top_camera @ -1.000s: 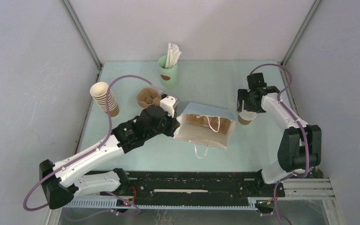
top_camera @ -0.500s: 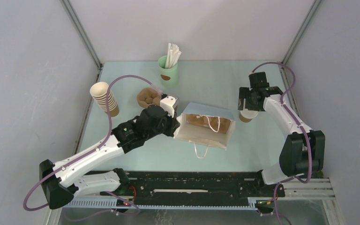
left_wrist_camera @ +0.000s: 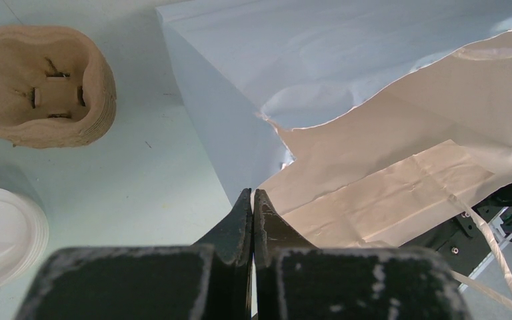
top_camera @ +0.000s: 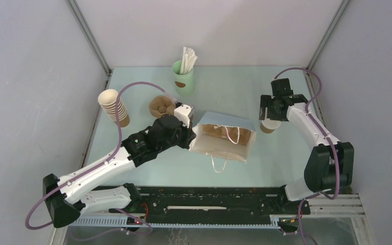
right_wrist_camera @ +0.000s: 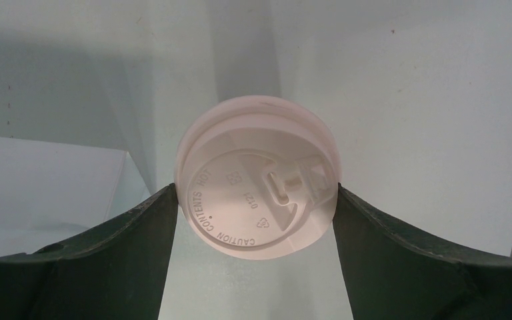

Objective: Pack the takeout coffee

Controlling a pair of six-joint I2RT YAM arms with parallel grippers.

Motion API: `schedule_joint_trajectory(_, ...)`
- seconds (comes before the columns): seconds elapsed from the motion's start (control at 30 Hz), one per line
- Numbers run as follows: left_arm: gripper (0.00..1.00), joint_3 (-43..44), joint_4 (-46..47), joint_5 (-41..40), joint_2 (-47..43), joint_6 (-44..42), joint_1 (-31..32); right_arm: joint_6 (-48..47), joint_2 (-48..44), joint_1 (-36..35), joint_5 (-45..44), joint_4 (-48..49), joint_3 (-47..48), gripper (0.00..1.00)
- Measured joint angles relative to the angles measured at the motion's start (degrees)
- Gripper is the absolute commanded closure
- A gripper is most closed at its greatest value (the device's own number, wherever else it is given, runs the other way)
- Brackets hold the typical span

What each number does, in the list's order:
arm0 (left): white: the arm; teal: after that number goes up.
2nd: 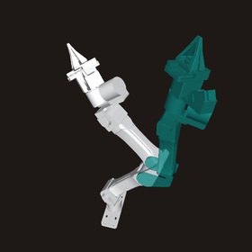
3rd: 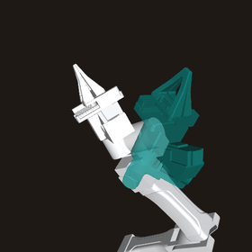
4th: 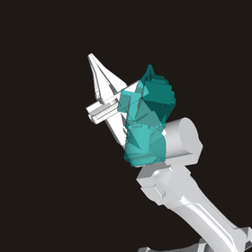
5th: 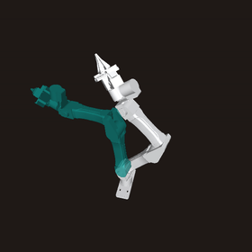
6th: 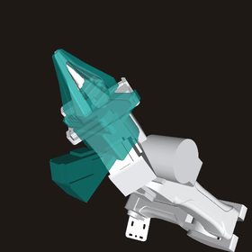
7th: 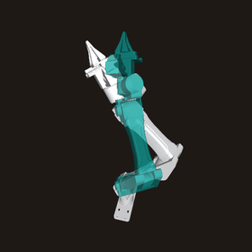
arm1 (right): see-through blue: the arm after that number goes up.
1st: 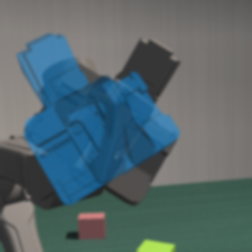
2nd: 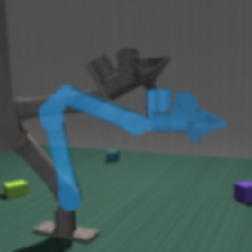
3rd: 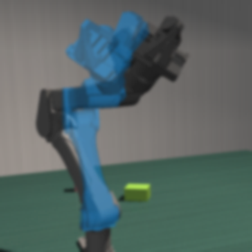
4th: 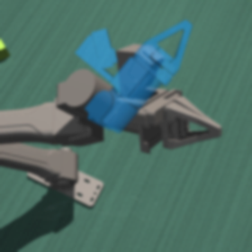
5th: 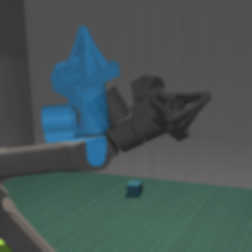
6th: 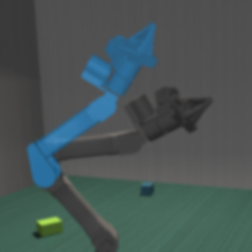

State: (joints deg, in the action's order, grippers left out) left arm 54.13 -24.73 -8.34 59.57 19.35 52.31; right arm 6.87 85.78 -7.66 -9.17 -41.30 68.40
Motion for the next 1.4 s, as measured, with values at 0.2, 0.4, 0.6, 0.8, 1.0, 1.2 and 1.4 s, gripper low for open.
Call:
schedule_joint_trajectory(0.2, 1.0, 0.0, 0.0, 0.0, 0.0, 0.1, 0.0, 0.0, 0.3, 0.0, 0.3, 0.0, 0.0, 0.1)
schedule_joint_trajectory(0.4, 1.0, 0.0, 0.0, 0.0, 0.0, 0.1, 0.0, 0.0, 1.6, 0.0, 0.7, 0.0, 0.0, 0.12)
schedule_joint_trajectory(0.6, 1.0, 0.0, 0.0, 0.0, 0.0, 0.1, 0.0, 0.0, 0.6, 0.0, 0.7, 0.0, -0.1, 0.13)
schedule_joint_trajectory(0.8, 1.0, 2.0, -1.4, 0.0, 0.5, 0.0, 0.0, 0.3, -6.7, -0.4, 0.3, -0.7, -0.1, 0.13)
schedule_joint_trajectory(1.0, 1.0, 5.2, -3.0, 0.0, 1.7, -0.9, 0.0, 0.9, -18.7, -5.2, -1.3, -2.1, -0.1, 0.15)
schedule_joint_trajectory(1.2, 1.0, 6.0, -3.7, 0.0, 2.2, -1.7, 0.0, 0.9, -31.8, -13.2, -1.6, -2.9, 0.2, 0.19)
schedule_joint_trajectory(1.4, 1.0, 6.0, -4.5, 0.0, 2.3, -2.0, 0.0, 0.9, -41.7, -18.6, 0.7, -4.7, 3.5, 0.2)
